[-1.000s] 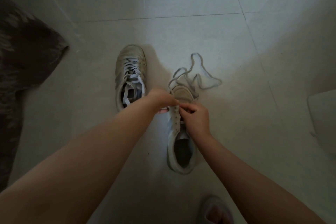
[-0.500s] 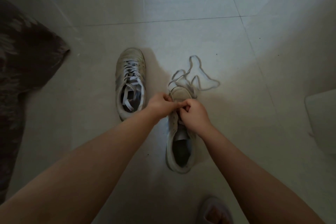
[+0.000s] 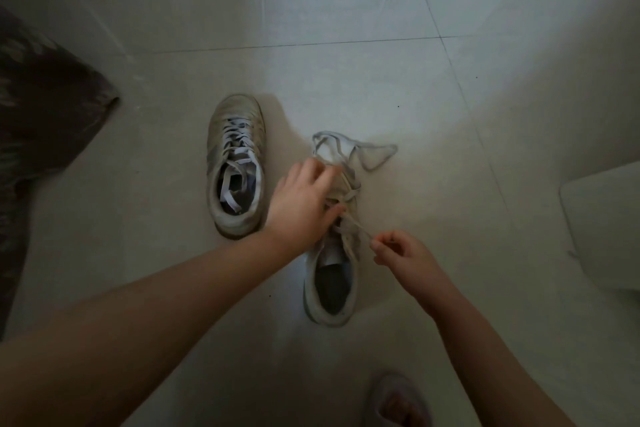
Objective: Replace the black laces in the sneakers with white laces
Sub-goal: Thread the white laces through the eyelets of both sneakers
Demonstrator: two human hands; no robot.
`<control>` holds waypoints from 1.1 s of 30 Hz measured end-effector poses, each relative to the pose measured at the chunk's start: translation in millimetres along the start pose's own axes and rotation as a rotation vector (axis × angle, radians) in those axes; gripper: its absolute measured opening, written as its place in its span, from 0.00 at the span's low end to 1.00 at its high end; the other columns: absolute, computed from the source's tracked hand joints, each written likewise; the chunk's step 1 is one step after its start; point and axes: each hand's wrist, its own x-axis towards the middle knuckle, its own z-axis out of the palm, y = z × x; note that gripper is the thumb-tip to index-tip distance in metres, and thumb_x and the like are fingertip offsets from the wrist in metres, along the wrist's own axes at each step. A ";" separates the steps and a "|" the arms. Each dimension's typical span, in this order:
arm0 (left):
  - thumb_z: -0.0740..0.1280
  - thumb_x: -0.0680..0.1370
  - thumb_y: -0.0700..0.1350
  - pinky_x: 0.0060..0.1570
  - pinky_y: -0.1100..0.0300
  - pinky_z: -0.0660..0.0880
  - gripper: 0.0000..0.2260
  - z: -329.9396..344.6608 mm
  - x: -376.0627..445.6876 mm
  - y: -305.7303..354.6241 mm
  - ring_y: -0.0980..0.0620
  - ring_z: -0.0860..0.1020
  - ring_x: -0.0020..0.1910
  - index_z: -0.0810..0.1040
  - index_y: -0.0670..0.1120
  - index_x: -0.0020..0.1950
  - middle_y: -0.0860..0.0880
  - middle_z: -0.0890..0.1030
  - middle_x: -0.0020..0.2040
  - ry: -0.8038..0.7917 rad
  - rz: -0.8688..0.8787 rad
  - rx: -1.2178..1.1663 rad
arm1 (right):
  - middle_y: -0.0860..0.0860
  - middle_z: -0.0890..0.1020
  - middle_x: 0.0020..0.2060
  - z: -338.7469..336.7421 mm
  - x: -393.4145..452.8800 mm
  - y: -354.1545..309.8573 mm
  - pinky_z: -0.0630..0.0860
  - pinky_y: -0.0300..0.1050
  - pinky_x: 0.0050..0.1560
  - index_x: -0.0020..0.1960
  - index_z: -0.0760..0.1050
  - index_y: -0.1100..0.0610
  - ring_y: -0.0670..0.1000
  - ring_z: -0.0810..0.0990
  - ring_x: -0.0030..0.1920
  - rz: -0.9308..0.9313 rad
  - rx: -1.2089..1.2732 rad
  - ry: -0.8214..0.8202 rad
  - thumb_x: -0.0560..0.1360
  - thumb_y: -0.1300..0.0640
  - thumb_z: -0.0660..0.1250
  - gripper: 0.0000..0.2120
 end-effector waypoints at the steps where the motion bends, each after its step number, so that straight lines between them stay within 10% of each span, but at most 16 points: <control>1: 0.66 0.74 0.55 0.50 0.52 0.73 0.18 -0.1 -2.2 2.4 0.44 0.73 0.55 0.77 0.48 0.60 0.47 0.76 0.54 -0.007 0.111 0.012 | 0.57 0.80 0.45 5.1 3.7 -1.1 0.79 0.52 0.51 0.42 0.74 0.55 0.56 0.80 0.47 -0.002 0.046 0.015 0.77 0.60 0.66 0.05; 8: 0.63 0.77 0.53 0.57 0.57 0.59 0.11 2.6 -6.7 13.9 0.52 0.68 0.62 0.80 0.51 0.53 0.54 0.76 0.56 -0.258 0.169 0.052 | 0.55 0.82 0.42 12.3 21.6 8.5 0.78 0.58 0.46 0.44 0.73 0.49 0.58 0.82 0.45 -0.037 -0.083 0.057 0.74 0.58 0.68 0.05; 14: 0.65 0.77 0.50 0.53 0.56 0.69 0.06 -6.4 -2.3 11.3 0.50 0.78 0.49 0.79 0.51 0.50 0.53 0.81 0.45 -0.180 -0.090 -0.245 | 0.50 0.80 0.51 17.2 23.1 -0.1 0.77 0.39 0.49 0.61 0.71 0.51 0.46 0.80 0.49 -0.058 0.163 0.089 0.75 0.63 0.68 0.17; 25: 0.72 0.74 0.43 0.40 0.68 0.71 0.04 -25.5 4.7 -0.1 0.59 0.77 0.37 0.81 0.51 0.40 0.55 0.81 0.36 -0.216 -0.217 -0.687 | 0.48 0.81 0.32 24.7 28.6 -63.5 0.72 0.38 0.35 0.56 0.76 0.57 0.45 0.76 0.34 -0.040 0.625 0.172 0.75 0.58 0.69 0.10; 33: 0.69 0.76 0.41 0.43 0.71 0.75 0.05 -31.2 3.4 -0.3 0.58 0.79 0.40 0.83 0.40 0.47 0.46 0.84 0.41 -0.098 -0.422 -0.967 | 0.49 0.83 0.33 28.2 24.0 -76.0 0.72 0.32 0.32 0.46 0.78 0.53 0.42 0.78 0.31 -0.271 0.449 0.240 0.76 0.63 0.67 0.05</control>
